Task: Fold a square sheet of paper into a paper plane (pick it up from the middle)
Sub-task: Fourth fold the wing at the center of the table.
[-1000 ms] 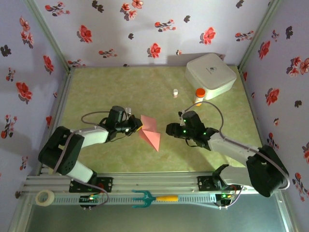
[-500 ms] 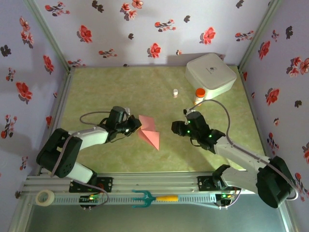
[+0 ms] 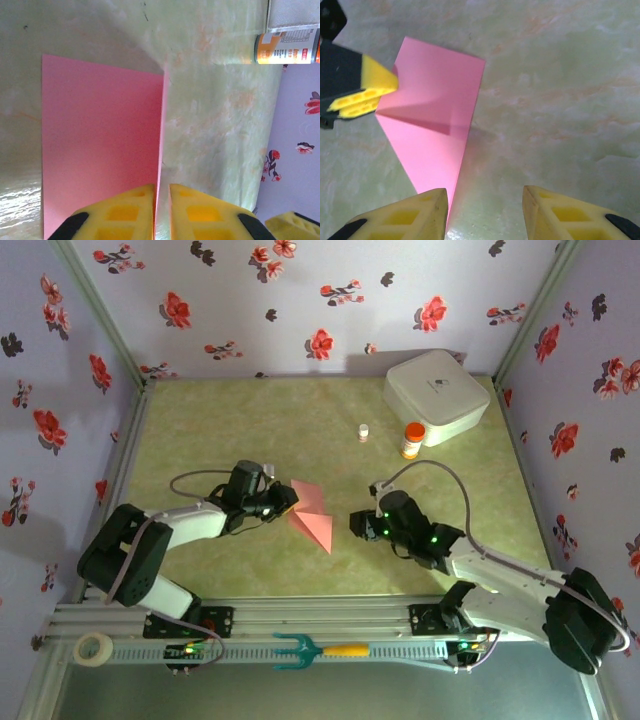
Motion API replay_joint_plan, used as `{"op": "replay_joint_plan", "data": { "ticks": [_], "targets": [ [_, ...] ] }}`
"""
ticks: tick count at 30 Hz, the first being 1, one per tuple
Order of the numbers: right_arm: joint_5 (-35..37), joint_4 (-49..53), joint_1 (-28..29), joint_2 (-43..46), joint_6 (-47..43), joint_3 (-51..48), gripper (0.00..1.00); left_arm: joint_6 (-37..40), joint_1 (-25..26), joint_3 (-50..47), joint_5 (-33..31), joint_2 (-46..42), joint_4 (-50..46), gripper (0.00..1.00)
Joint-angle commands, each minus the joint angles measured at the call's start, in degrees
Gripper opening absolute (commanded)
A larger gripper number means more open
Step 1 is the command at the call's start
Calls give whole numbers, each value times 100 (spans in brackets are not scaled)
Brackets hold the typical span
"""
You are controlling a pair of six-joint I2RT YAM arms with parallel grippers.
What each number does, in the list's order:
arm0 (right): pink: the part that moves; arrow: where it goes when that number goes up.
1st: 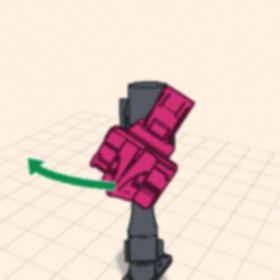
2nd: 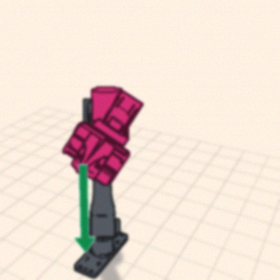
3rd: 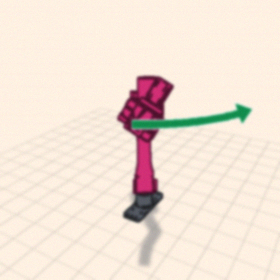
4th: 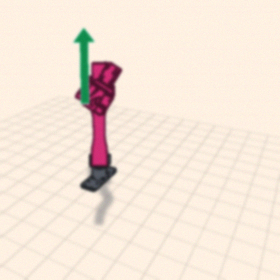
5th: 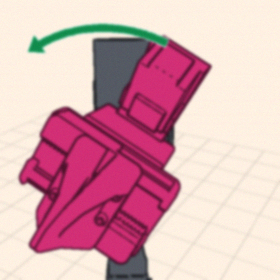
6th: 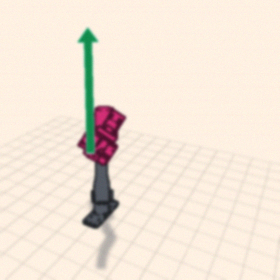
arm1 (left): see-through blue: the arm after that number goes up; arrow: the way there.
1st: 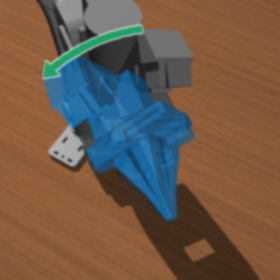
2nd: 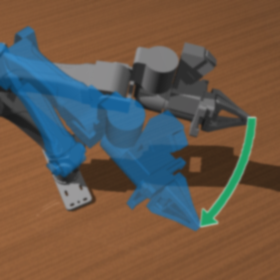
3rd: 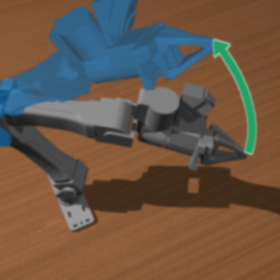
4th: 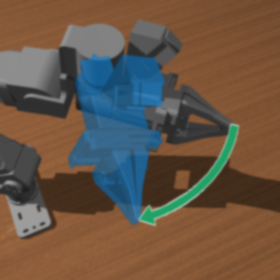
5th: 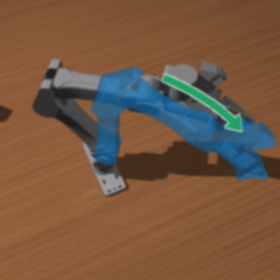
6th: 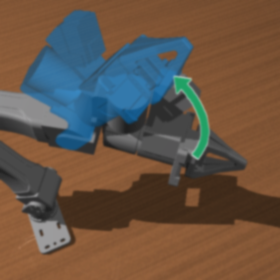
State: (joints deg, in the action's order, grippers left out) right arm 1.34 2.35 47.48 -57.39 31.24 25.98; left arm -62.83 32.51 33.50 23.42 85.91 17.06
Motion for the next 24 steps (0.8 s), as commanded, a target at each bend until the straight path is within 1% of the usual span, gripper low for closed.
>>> {"op": "replay_joint_plan", "data": {
  "ticks": [1, 4, 6, 8, 12, 14, 18, 24],
  "targets": [
    [350, -329, 345, -82, -362, -45, 44, 130, 1, 131, 124, 55, 104, 10],
    [877, -471, 878, -295, -805, -13, 45, 60, 1, 43, 80, -6, 184, 4],
    [1382, -691, 1365, -547, -1249, 22, 46, -54, 9, -31, 32, -48, 274, 3],
    [1832, -885, 1715, -852, -1589, 103, 46, -128, 10, -61, 19, -67, 354, 3],
    [2641, -1102, 2263, -1711, -2139, 493, 47, -181, 35, -71, 9, -81, 392, 2],
    [2891, -1364, 2404, -2107, -2290, 609, 48, -177, 36, -70, -10, -92, 381, 2],
    [3283, -1781, 2456, -2795, -2345, 827, 48, -214, 63, -71, 12, -96, 377, 2],
    [3451, -2060, 2469, -3378, -2385, 1031, 50, -265, 80, -40, 49, -51, 420, 2]
  ]
}}
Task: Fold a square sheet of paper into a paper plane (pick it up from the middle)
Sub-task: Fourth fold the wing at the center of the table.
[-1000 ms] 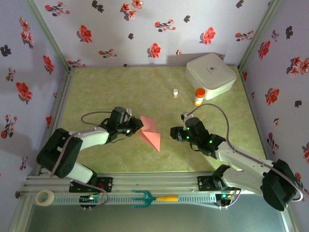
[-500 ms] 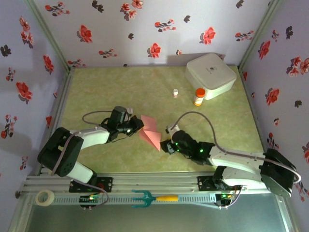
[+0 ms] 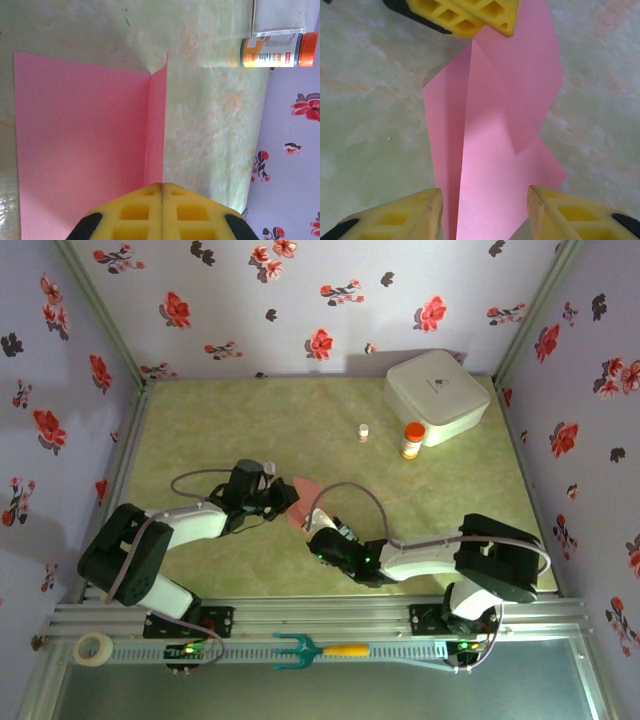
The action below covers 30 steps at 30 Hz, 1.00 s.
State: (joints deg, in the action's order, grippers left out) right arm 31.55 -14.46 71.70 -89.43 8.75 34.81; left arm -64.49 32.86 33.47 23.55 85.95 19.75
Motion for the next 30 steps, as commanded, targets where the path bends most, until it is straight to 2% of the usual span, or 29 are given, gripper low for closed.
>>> {"op": "replay_joint_plan", "data": {
  "ticks": [1, 7, 12, 18, 23, 26, 30],
  "targets": [
    [435, -418, 54, -276, -185, 169, 50, -92, 52, -33, 36, -49, 146, 2],
    [773, -285, 44, -544, -118, 241, 45, -92, 56, -14, 71, 17, 143, 2],
    [699, -269, 39, -549, -65, 145, 32, -76, 53, 28, 102, 28, 109, 3],
    [536, -301, 31, -558, -67, 108, 27, -81, 54, 43, 103, 25, 69, 4],
    [520, -312, 8, -571, -77, 69, 28, -89, 54, 31, 92, -13, 38, 5],
    [521, -276, -10, -539, -13, 54, 24, -84, 54, 41, 110, -21, 25, 5],
    [377, -478, -72, -440, 46, -85, 16, -64, 54, 56, 98, -36, -41, 13]
  ]
}}
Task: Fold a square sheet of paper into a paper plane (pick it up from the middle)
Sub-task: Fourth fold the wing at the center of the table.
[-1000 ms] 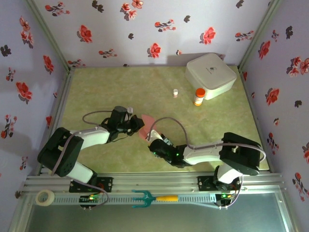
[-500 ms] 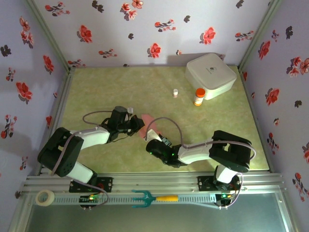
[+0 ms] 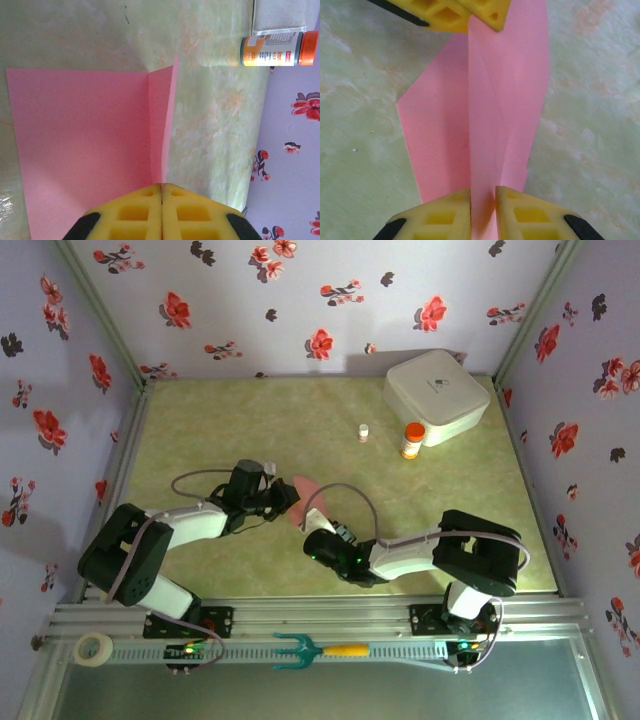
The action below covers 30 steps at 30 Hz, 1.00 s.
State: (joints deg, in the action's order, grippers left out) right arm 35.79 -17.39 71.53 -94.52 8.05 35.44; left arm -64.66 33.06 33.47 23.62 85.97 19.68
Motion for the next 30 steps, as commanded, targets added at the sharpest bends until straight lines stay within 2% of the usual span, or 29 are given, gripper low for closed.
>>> {"op": "replay_joint_plan", "data": {
  "ticks": [1, 3, 8, 13, 18, 23, 30],
  "targets": [
    [-84, -217, -75, 87, 134, -175, 15, -34, 32, 64, 91, -41, -48, 17],
    [-149, -311, -119, 125, 172, -252, 14, -24, 34, 89, 79, -26, -98, 29],
    [-355, -566, -189, 247, 251, -426, 11, 13, 25, 140, 79, 78, -150, 39],
    [-410, -680, -254, 317, 352, -518, 11, 70, 16, 207, 81, 136, -272, 45],
    [-547, -768, -271, 317, 364, -564, 12, 120, -19, 280, 79, 188, -346, 46],
    [-615, -740, -275, 335, 385, -573, 13, 173, -45, 375, 159, 302, -413, 43],
    [-761, -586, -313, 379, 567, -552, 17, 171, -88, 330, 106, 225, -500, 16]
  ]
}}
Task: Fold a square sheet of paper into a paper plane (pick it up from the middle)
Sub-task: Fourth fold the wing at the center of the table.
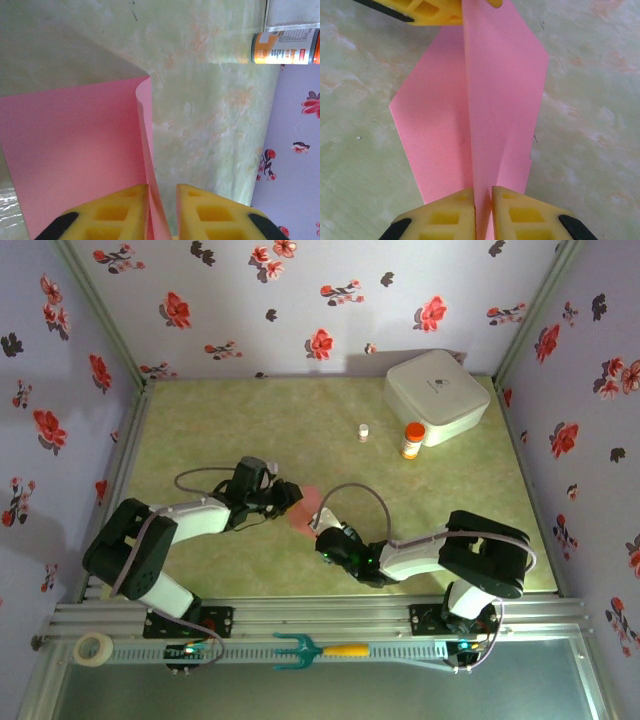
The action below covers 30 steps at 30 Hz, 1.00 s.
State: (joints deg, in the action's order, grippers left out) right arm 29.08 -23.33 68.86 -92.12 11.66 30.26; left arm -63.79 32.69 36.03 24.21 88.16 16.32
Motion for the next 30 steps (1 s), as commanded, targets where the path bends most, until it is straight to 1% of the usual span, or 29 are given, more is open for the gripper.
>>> {"op": "replay_joint_plan", "data": {
  "ticks": [1, 2, 3, 6, 13, 22, 28, 30],
  "targets": [
    [-121, 34, -44, 148, 213, -33, 17, 85, -52, 77, 40, -4, -172, 11],
    [-102, 60, -42, 150, 233, -38, 17, 94, -52, 80, 49, 0, -186, 6],
    [-89, 78, -44, 161, 253, -38, 18, 109, -54, 92, 65, 6, -205, 3],
    [-55, 161, -43, 220, 259, -54, 19, 137, -61, 107, 60, 6, -269, 0],
    [14, 251, -54, 239, 195, -82, 21, 123, -61, 90, 53, -70, -305, 0],
    [-43, 372, -49, 282, 170, -91, 21, 120, -61, 102, 58, -45, -307, 1],
    [-165, 280, -52, 258, 187, -81, 16, 112, -61, 108, 56, -20, -304, 2],
    [-182, 183, -53, 267, 187, -121, 14, 108, -61, 119, 53, -10, -305, 4]
  ]
}}
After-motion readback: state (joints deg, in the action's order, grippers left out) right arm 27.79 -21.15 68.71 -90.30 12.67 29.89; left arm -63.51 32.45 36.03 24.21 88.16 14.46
